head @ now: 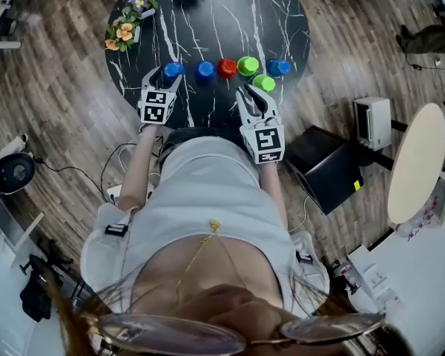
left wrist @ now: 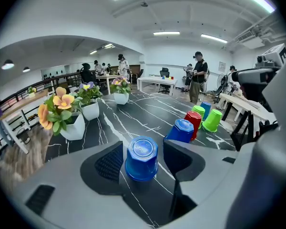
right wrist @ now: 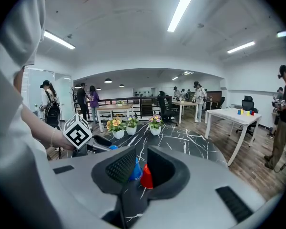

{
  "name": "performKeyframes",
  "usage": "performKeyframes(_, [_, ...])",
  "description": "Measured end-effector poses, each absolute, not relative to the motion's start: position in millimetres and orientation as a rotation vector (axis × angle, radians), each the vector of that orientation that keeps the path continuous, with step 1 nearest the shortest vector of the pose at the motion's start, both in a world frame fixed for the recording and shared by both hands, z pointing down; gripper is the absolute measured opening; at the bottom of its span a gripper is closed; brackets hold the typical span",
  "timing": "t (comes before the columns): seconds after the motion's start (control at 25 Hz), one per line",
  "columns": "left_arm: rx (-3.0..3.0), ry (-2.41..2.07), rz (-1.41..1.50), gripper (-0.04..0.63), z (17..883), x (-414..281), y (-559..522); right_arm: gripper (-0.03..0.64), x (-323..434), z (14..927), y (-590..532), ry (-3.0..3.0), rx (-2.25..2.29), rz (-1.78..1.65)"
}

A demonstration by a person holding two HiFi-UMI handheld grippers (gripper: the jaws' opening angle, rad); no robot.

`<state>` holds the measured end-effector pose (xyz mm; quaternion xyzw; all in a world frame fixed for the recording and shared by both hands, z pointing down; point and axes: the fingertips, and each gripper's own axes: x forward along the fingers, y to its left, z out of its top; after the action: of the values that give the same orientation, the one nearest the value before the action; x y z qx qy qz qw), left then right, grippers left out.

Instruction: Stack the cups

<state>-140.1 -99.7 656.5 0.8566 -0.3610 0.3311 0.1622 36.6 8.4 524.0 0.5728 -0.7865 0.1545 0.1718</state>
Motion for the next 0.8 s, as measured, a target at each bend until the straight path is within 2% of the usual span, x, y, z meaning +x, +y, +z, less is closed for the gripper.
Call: performKeyframes(0.8, [2.446, -0.991, 1.012, 0.239, 669, -140, -102, 0.08, 42, 524, 28, -2.155, 1.722, 0.46])
